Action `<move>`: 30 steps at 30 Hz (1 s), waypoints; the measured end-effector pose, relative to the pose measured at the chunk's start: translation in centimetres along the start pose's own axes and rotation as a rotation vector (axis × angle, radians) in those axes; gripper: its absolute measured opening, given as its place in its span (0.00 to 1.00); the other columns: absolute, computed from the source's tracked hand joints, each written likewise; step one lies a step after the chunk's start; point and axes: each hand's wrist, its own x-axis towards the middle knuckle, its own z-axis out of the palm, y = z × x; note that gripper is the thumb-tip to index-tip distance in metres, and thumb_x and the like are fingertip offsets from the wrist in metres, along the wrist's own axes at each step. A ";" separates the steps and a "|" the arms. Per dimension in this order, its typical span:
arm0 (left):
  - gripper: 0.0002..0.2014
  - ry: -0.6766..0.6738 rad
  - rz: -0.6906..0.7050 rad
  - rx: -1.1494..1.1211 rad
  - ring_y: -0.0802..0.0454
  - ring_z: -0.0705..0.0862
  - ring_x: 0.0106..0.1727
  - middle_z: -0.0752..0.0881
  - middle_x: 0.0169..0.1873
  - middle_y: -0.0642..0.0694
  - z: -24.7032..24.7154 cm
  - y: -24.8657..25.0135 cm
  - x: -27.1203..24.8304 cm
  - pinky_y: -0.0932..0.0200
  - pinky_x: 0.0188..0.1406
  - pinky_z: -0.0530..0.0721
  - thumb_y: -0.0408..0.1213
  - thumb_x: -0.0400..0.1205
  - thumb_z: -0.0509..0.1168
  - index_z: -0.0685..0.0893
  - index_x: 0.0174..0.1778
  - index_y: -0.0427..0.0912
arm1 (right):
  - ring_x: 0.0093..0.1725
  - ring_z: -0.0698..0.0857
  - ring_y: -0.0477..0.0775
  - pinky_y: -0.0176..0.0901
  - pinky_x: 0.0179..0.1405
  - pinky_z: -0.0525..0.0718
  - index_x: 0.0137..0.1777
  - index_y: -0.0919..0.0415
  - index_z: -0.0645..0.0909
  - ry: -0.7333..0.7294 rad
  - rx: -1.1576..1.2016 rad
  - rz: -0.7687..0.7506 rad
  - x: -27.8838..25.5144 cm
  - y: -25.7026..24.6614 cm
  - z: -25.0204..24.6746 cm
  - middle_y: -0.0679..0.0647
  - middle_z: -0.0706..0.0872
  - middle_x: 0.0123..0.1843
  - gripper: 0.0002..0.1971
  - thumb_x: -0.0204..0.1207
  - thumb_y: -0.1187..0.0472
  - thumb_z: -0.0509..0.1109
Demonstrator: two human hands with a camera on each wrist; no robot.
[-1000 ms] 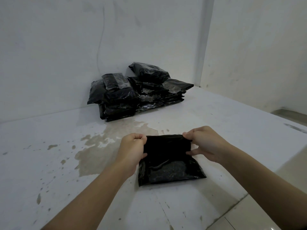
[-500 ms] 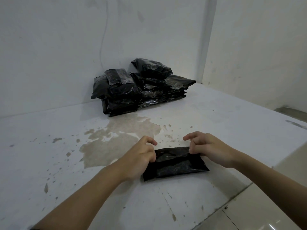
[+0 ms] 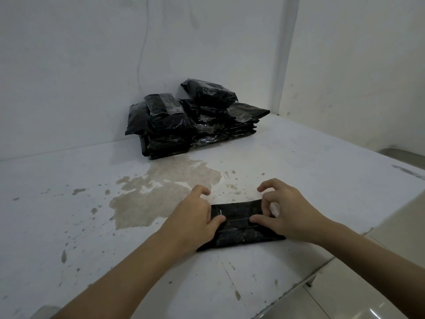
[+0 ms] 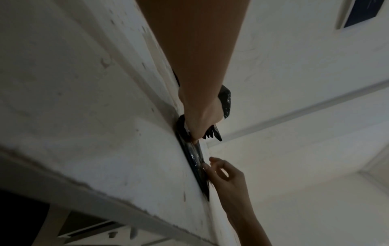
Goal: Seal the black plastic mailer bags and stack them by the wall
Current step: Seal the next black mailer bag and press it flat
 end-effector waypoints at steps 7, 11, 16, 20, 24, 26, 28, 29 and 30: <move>0.34 0.006 0.228 0.322 0.49 0.58 0.83 0.57 0.83 0.41 1.3 1.5 -0.7 0.58 0.77 0.61 0.34 0.84 0.62 0.54 0.84 0.40 | 0.84 0.46 0.46 0.41 0.80 0.40 0.85 0.55 0.43 -0.299 -0.300 -0.123 -0.7 -1.8 1.9 0.49 0.47 0.86 0.30 0.86 0.66 0.51; 0.29 -0.196 0.136 0.157 0.58 0.44 0.84 0.44 0.84 0.50 1.3 0.1 -1.2 0.68 0.77 0.43 0.33 0.90 0.46 0.40 0.84 0.47 | 0.78 0.41 0.28 0.19 0.71 0.35 0.84 0.48 0.43 -0.393 -0.082 -0.141 -0.5 -0.1 1.3 0.38 0.44 0.84 0.26 0.89 0.59 0.45; 0.25 -0.258 0.140 0.158 0.59 0.43 0.84 0.43 0.84 0.51 1.2 0.0 -1.0 0.66 0.78 0.45 0.37 0.91 0.41 0.41 0.84 0.46 | 0.79 0.40 0.27 0.20 0.74 0.37 0.84 0.45 0.44 -0.437 -0.087 -0.190 -0.3 1.2 0.7 0.32 0.43 0.81 0.28 0.83 0.46 0.41; 0.26 -0.338 0.119 0.120 0.61 0.41 0.83 0.41 0.84 0.54 0.7 -0.1 -1.0 0.65 0.79 0.45 0.45 0.90 0.40 0.40 0.84 0.48 | 0.77 0.36 0.24 0.27 0.76 0.34 0.82 0.39 0.39 -0.502 -0.165 -0.224 0.1 1.7 0.3 0.29 0.40 0.81 0.32 0.78 0.39 0.38; 0.28 -0.391 0.099 0.093 0.64 0.39 0.82 0.38 0.83 0.58 0.5 -0.2 -1.0 0.66 0.78 0.41 0.51 0.89 0.42 0.39 0.84 0.51 | 0.78 0.38 0.24 0.30 0.78 0.36 0.83 0.39 0.42 -0.503 -0.111 -0.200 0.1 1.7 0.3 0.30 0.41 0.82 0.33 0.77 0.38 0.42; 0.29 -0.437 0.109 0.082 0.65 0.39 0.82 0.38 0.83 0.59 0.1 -0.6 -0.7 0.68 0.77 0.41 0.51 0.89 0.43 0.38 0.83 0.52 | 0.79 0.39 0.26 0.33 0.80 0.37 0.83 0.39 0.42 -0.518 -0.094 -0.192 0.2 2.0 0.2 0.31 0.42 0.82 0.31 0.80 0.40 0.45; 0.29 -0.481 0.132 0.048 0.67 0.39 0.81 0.38 0.82 0.59 -0.4 -0.9 -0.6 0.71 0.75 0.40 0.50 0.89 0.44 0.37 0.83 0.54 | 0.80 0.39 0.28 0.37 0.81 0.37 0.82 0.39 0.43 -0.534 -0.070 -0.186 0.3 1.9 0.0 0.32 0.43 0.83 0.28 0.85 0.45 0.49; 0.29 -0.494 0.140 0.031 0.69 0.38 0.79 0.37 0.82 0.60 -0.6 -1.0 -0.6 0.71 0.75 0.39 0.50 0.89 0.45 0.36 0.82 0.55 | 0.80 0.39 0.29 0.40 0.82 0.37 0.82 0.38 0.42 -0.531 -0.061 -0.180 0.3 1.7 -0.2 0.32 0.42 0.83 0.28 0.86 0.48 0.49; 0.29 -0.497 0.142 0.027 0.70 0.35 0.78 0.36 0.82 0.60 -0.6 -1.0 -0.8 0.69 0.75 0.37 0.50 0.89 0.44 0.34 0.82 0.56 | 0.80 0.38 0.29 0.42 0.82 0.35 0.82 0.38 0.40 -0.520 -0.083 -0.174 0.1 1.4 -0.3 0.32 0.41 0.82 0.28 0.87 0.49 0.49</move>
